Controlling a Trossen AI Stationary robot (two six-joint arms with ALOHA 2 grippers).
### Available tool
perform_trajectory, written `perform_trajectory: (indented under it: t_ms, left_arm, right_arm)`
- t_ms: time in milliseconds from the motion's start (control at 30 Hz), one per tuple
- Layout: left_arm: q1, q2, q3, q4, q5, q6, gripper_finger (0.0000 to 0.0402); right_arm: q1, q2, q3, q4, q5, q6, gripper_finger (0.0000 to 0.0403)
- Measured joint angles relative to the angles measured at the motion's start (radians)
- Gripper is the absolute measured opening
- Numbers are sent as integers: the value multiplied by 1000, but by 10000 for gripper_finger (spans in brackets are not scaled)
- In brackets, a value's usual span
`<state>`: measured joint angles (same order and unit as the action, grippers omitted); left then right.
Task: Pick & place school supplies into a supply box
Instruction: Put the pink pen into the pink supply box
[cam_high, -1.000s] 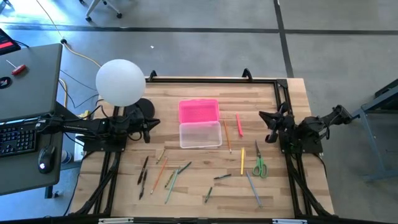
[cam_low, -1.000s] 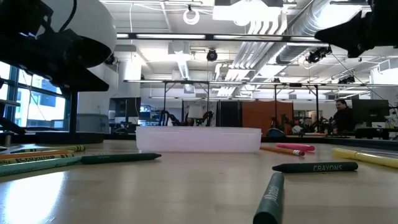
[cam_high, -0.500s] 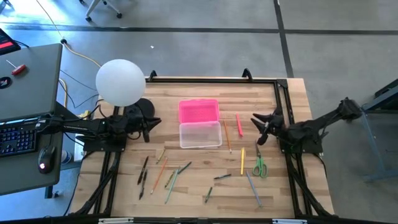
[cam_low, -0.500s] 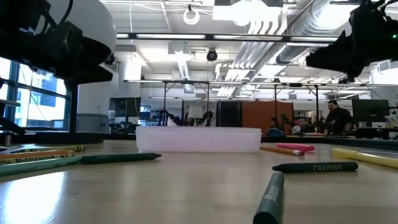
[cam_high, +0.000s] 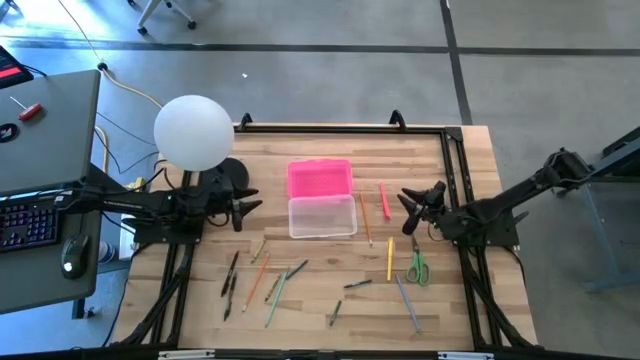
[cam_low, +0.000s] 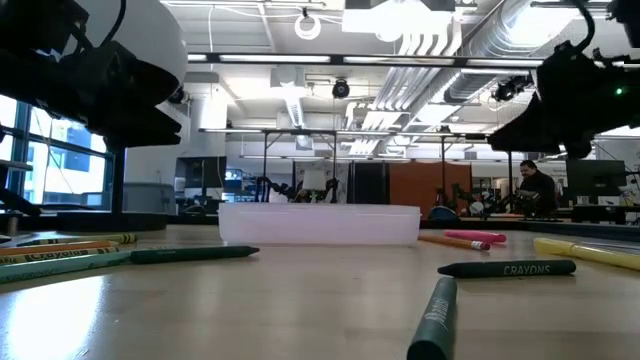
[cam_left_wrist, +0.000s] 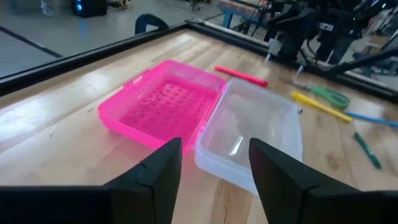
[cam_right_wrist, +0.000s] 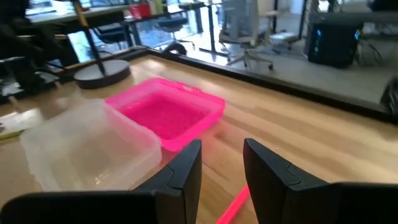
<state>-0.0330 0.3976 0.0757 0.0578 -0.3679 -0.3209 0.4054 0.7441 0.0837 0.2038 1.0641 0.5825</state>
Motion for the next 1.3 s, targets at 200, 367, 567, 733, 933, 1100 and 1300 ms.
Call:
perform_trajectory:
  t_ms: [200, 367, 567, 733, 933, 1100, 1300]
  left_arm:
    - [0, 42, 0, 1, -12, 1, 208]
    - [0, 51, 0, 1, -49, 1, 199]
    - [0, 51, 0, 2, -59, 1, 198]
    - [0, 51, 0, 1, -72, 1, 198]
    - [0, 51, 0, 1, -80, 1, 198]
    - [0, 52, 0, -14, -73, 0, 198]
    - [0, 52, 0, -75, -54, -54, 198]
  right_arm:
    - [-74, 145, 0, 133, -99, 108, 99]
    - [-159, 270, 1, 283, -209, 72, 99]
    - [-249, 404, 11, 285, -250, 140, 99]
    - [-313, 549, 162, 225, -376, 88, 99]
    - [-346, 718, 416, -100, -237, 82, 99]
    - [-349, 777, 510, -226, -164, 208, 99]
    - [-349, 782, 516, -388, -192, 435, 99]
